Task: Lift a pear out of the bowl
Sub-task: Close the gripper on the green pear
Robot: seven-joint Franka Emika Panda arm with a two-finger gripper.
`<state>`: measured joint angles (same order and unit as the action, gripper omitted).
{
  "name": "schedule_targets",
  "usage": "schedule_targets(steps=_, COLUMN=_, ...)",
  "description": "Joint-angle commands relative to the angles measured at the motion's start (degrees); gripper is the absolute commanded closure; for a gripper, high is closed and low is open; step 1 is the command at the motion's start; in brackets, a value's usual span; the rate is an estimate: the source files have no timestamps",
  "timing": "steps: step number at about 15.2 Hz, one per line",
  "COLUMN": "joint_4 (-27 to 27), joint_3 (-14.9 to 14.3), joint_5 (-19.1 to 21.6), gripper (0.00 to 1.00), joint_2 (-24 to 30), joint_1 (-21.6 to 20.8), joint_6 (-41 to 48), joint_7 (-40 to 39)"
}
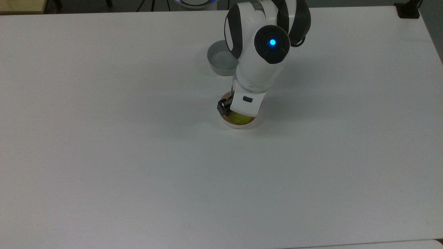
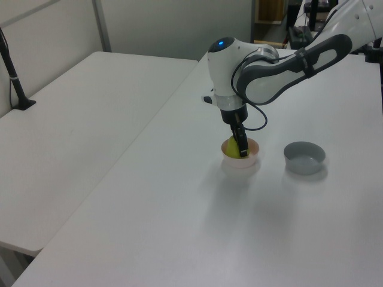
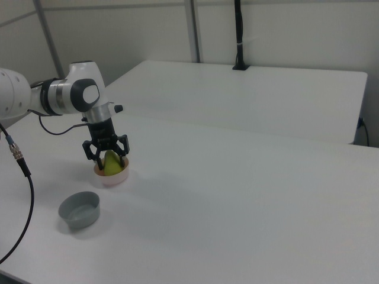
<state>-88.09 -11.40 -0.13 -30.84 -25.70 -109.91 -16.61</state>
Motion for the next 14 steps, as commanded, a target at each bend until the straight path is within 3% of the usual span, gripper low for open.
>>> schedule_targets(steps=1, joint_4=-1.7, joint_3=-0.8, joint_5=-0.8, gripper=0.43, joint_2=0.9, joint_1=-0.7, joint_6=-1.8, joint_7=-2.5)
schedule_targets(steps=3, joint_4=-1.7, joint_3=-0.8, joint_5=-0.7, gripper=0.54, joint_2=0.9, joint_1=-0.6, joint_6=-1.7, joint_7=-4.6)
schedule_targets(steps=14, joint_4=-1.0, joint_3=-0.9, joint_5=0.4, gripper=0.58, joint_2=6.7, joint_1=-0.5, joint_6=1.9, joint_7=-4.0)
